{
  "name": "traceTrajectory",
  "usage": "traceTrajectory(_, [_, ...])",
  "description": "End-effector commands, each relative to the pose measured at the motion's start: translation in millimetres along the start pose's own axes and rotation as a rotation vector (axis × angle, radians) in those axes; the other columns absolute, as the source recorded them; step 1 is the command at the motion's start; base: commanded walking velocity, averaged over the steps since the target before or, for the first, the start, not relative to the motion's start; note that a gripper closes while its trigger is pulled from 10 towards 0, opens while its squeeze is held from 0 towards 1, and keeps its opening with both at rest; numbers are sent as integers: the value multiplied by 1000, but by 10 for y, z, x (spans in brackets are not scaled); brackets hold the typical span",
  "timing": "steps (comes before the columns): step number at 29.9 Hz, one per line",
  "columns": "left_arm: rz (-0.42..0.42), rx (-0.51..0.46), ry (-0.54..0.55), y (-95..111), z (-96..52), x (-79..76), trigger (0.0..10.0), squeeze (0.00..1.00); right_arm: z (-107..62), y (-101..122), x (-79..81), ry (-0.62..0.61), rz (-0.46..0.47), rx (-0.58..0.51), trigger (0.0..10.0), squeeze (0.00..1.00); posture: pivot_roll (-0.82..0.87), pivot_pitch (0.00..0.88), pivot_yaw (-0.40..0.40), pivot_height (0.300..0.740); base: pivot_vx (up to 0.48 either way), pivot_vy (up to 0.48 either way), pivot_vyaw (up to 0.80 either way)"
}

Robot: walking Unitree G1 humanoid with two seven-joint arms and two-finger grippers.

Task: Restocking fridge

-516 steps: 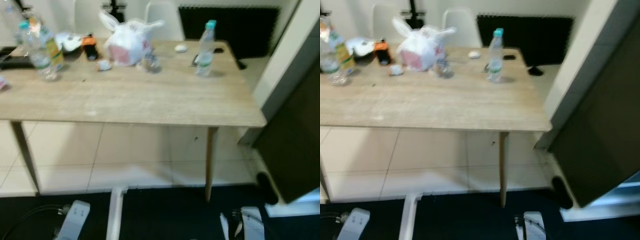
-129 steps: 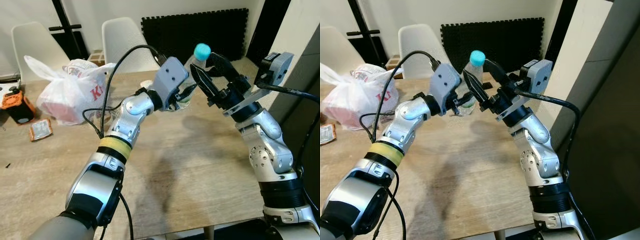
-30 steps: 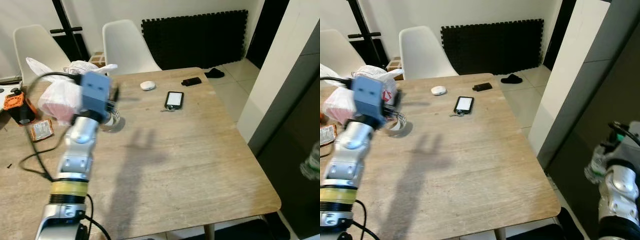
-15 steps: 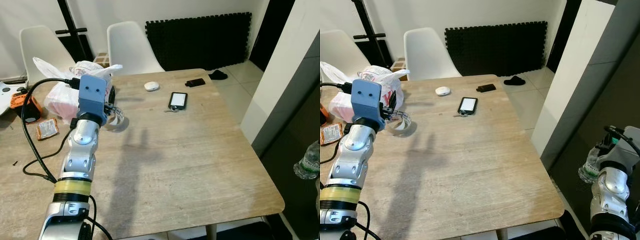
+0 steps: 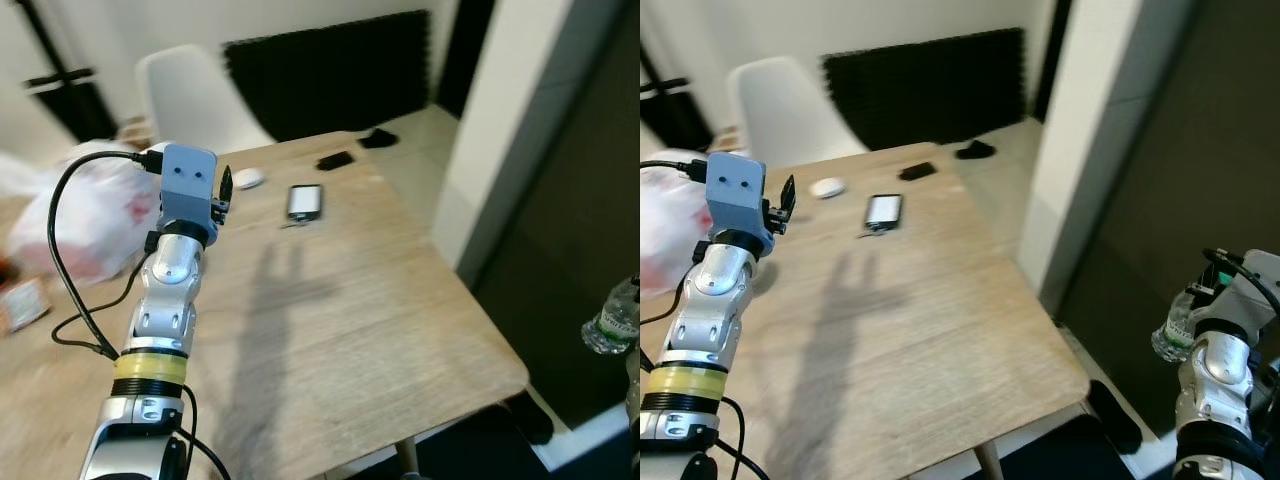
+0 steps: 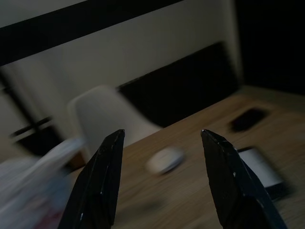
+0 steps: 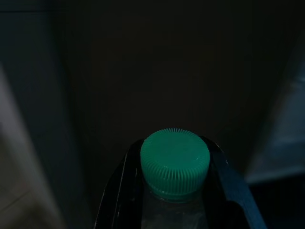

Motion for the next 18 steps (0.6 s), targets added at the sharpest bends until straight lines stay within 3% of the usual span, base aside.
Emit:
traceTrajectory(1, [-5,1,-10,-17,21,-56,10000,0,7,10,3,-3,8,-9,10000,0,63,0,7,740,0,0,-763])
traceTrajectory(18, [-12,-3,-18,-30,32,-99,10000,0,22,0,2,1,3,-8,10000,0,59,0,0,740,0,0,-764])
Point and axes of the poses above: a point about 5 cm out from each wrist's last joint towards the gripper, its own z axis pointing out of the wrist towards the gripper, its own y axis along the axis of the wrist's last joint, x = y × z, the point moved 3 cm from there along z, pointing out of the wrist towards the gripper, and after that the axes turned 11 degrees about -z, right-handed, at the moved point
